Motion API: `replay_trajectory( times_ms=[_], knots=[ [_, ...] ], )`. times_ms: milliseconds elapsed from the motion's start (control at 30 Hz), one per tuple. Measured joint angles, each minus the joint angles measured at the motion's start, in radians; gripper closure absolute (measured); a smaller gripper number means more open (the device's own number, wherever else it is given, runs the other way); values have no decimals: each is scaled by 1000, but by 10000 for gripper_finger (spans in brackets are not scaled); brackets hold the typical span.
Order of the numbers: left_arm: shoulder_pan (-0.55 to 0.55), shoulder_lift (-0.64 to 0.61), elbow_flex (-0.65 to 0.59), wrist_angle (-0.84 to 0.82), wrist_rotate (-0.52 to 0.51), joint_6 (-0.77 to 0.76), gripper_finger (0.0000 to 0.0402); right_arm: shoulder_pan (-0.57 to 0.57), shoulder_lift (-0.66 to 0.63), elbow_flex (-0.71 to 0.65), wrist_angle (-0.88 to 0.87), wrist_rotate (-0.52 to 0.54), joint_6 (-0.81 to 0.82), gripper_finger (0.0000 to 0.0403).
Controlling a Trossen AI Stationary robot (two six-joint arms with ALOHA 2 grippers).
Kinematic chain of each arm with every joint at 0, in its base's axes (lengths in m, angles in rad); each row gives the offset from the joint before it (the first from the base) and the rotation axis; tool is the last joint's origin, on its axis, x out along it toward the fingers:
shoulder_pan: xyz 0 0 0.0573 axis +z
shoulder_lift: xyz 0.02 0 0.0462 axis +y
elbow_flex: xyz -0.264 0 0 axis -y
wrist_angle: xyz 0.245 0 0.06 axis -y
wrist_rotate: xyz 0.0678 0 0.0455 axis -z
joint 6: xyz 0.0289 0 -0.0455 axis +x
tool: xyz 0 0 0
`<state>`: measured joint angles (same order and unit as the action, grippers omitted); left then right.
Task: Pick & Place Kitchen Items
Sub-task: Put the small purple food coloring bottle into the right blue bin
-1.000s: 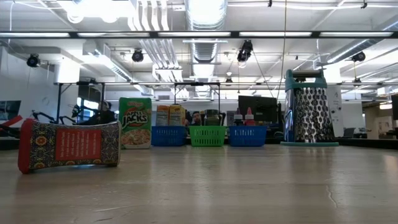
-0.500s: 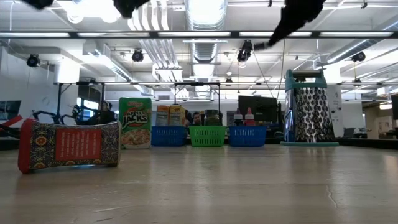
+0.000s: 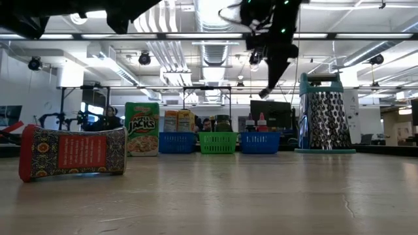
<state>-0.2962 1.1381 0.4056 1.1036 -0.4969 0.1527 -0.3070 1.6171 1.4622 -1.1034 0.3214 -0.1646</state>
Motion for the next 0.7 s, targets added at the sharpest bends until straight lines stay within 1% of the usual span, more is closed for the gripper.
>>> replay_trajectory(
  times_ms=[133, 233, 367, 400, 700],
  knots=[
    [0, 0, 1, -27, -2, 0, 158, -35, 127, 109, -135, -1, -44, 369],
    [1, 0, 2, -84, -15, 2, 158, -61, 189, 152, -181, -6, -93, 369],
    [12, -17, 16, -173, -129, 37, 158, -91, 246, 186, -204, -12, -144, 369],
    [16, -24, 19, -193, -143, 41, 158, -99, 253, 190, -202, -12, -156, 369],
    [35, -76, 20, -301, -152, 12, 159, -146, 335, 240, -203, -12, -236, 369]
  ],
)
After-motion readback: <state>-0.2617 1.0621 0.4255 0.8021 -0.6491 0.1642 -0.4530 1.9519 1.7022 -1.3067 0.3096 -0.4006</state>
